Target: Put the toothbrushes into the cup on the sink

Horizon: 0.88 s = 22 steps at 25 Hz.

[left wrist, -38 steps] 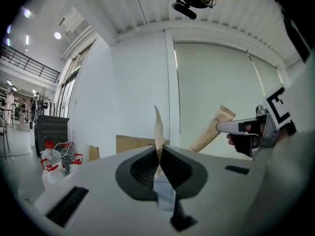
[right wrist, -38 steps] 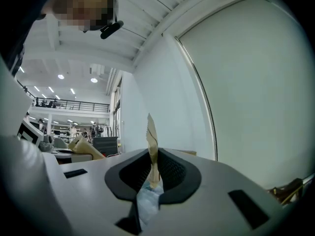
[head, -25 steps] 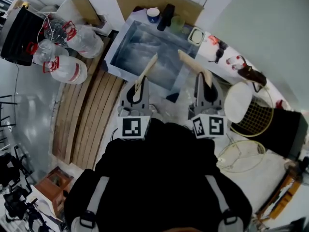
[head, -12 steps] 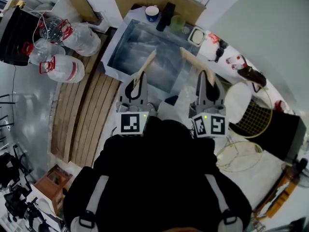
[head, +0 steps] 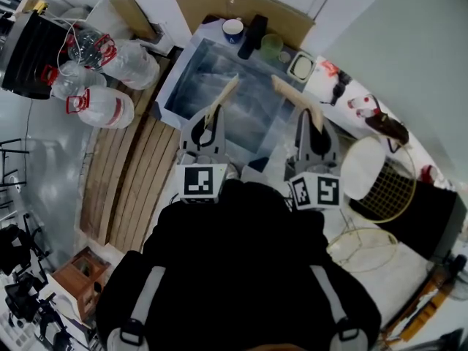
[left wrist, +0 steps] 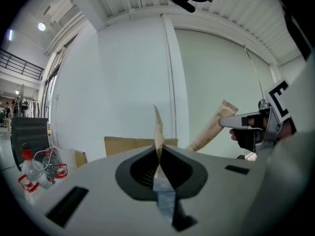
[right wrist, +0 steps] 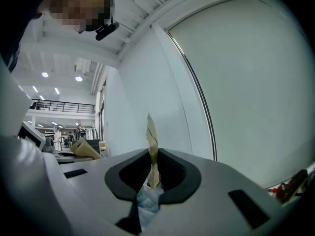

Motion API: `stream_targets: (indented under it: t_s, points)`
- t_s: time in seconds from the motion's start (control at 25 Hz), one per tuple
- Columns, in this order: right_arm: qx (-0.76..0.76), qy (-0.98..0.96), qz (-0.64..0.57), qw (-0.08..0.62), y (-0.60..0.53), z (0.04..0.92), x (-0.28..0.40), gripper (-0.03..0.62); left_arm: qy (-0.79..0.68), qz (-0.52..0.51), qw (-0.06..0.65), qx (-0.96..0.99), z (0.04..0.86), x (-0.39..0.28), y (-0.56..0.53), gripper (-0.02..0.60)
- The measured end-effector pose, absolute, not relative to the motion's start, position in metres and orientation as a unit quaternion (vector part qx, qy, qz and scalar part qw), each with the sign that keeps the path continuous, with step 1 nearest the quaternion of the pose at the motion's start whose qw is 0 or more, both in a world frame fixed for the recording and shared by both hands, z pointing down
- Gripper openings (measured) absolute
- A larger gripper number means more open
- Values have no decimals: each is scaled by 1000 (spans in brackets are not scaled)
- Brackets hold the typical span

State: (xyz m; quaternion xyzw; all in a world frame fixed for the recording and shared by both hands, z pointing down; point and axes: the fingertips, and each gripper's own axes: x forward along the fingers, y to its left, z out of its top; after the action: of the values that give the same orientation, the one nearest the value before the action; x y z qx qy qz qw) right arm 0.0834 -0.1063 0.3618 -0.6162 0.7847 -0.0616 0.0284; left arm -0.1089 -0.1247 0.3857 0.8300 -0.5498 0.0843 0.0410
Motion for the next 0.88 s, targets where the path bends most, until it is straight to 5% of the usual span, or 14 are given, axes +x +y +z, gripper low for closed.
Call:
stream_targets:
  t_s: [0.88]
  points:
    - [-598,797,-88,19,-157,385,104,40,-562,173,-22,808,382,-99,-264,12]
